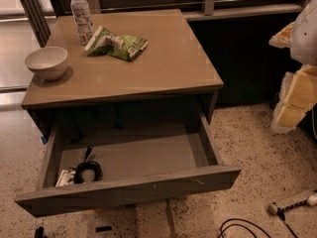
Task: Place green jalapeno chip bag into top drawer
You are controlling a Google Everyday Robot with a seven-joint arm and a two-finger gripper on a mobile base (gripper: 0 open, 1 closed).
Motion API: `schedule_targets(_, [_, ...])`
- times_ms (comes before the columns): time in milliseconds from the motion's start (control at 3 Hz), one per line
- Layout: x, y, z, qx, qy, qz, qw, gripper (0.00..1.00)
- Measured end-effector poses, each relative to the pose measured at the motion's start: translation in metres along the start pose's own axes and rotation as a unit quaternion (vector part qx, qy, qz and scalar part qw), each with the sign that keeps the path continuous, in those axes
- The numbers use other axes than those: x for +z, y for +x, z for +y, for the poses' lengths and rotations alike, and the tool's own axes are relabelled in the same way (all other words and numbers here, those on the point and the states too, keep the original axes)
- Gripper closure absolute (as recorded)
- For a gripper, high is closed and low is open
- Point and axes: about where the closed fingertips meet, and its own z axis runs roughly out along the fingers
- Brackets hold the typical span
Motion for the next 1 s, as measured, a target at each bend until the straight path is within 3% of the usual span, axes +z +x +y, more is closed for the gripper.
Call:
schedule_targets(333, [0.000, 0.000, 0.000, 0.000, 0.000, 0.000, 1.0000, 0.00])
schedule_targets(667, [0.023, -0.049, -0.067, -0.002, 0.035, -0.062, 0.9975, 0.00])
schedule_targets(1000, [0.038, -0.087, -0.110, -0.006, 0.055, -0.105, 0.9929, 0.00])
